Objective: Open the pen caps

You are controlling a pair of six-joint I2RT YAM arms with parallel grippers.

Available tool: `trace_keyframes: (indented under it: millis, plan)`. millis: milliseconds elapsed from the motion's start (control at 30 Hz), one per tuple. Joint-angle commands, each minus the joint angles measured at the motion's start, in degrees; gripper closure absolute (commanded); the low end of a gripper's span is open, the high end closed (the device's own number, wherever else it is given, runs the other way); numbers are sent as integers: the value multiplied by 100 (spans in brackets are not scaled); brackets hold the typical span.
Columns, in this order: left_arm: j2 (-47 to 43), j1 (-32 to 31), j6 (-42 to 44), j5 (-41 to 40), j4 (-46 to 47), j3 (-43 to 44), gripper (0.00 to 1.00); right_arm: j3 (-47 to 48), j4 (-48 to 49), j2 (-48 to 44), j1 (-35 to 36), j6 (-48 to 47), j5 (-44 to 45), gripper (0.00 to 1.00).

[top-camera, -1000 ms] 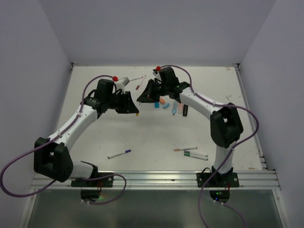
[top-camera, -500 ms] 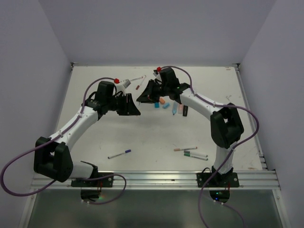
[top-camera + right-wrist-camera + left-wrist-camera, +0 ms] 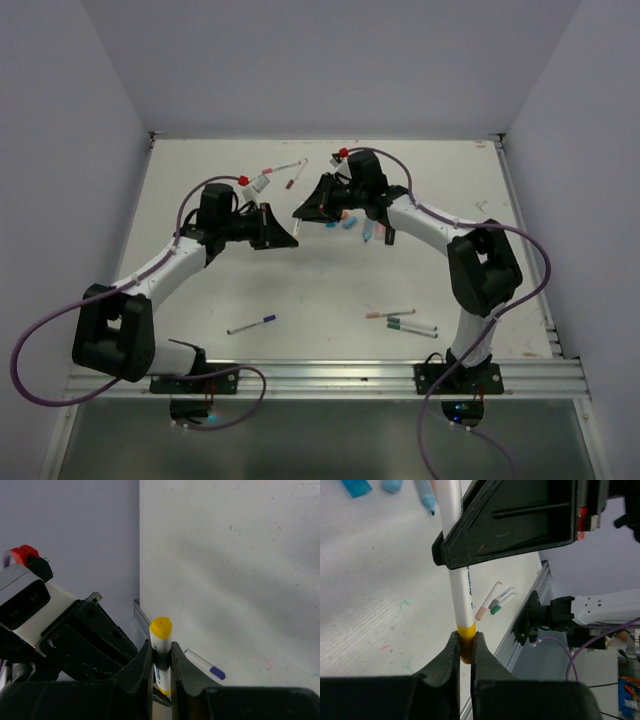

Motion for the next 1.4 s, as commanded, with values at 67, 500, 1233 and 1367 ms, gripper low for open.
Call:
trace_keyframes:
  millis: [67, 500, 1233, 1367]
  plan:
    - [-286, -47, -1749, 2407, 3276, -951, 100, -984, 4375, -499, -712, 1738, -683, 100]
    - [274, 76, 1077, -237, -1305, 276, 100, 618, -1726, -570, -837, -1481, 211, 100]
    - [1769, -398, 77, -2066, -589, 427, 95, 192, -3763, 239, 60, -2469, 1962, 100]
    - [1884, -504, -116, -2031, -439, 365, 92, 324, -3685, 696, 112, -2408, 1945, 100]
